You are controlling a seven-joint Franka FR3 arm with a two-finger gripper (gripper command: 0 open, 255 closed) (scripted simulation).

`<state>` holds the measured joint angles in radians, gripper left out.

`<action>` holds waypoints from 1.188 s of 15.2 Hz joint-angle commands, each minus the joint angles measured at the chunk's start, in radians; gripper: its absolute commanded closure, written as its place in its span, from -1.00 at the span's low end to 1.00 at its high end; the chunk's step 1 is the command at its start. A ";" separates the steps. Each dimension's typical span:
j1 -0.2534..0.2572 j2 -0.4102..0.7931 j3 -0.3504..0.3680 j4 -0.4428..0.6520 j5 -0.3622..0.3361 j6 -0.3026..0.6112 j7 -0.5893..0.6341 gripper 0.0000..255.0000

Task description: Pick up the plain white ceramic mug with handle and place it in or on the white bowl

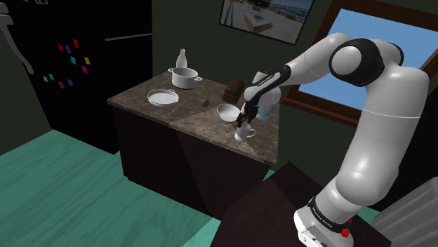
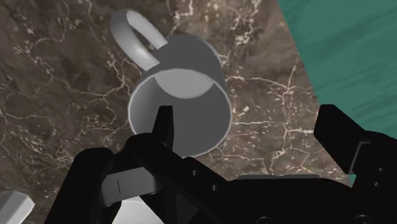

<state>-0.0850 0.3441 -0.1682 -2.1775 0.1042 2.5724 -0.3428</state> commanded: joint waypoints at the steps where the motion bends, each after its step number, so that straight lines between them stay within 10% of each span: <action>1: -0.014 0.050 0.011 0.046 0.020 0.013 -0.024 -1.00; 16: -0.029 0.142 0.031 0.064 0.044 0.086 -0.041 -1.00; 17: -0.029 0.142 0.031 0.064 0.044 0.086 -0.041 1.00; 18: -0.029 0.142 0.031 0.064 0.044 0.086 -0.041 1.00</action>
<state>-0.1138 0.4862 -0.1375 -2.1130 0.1485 2.6579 -0.3842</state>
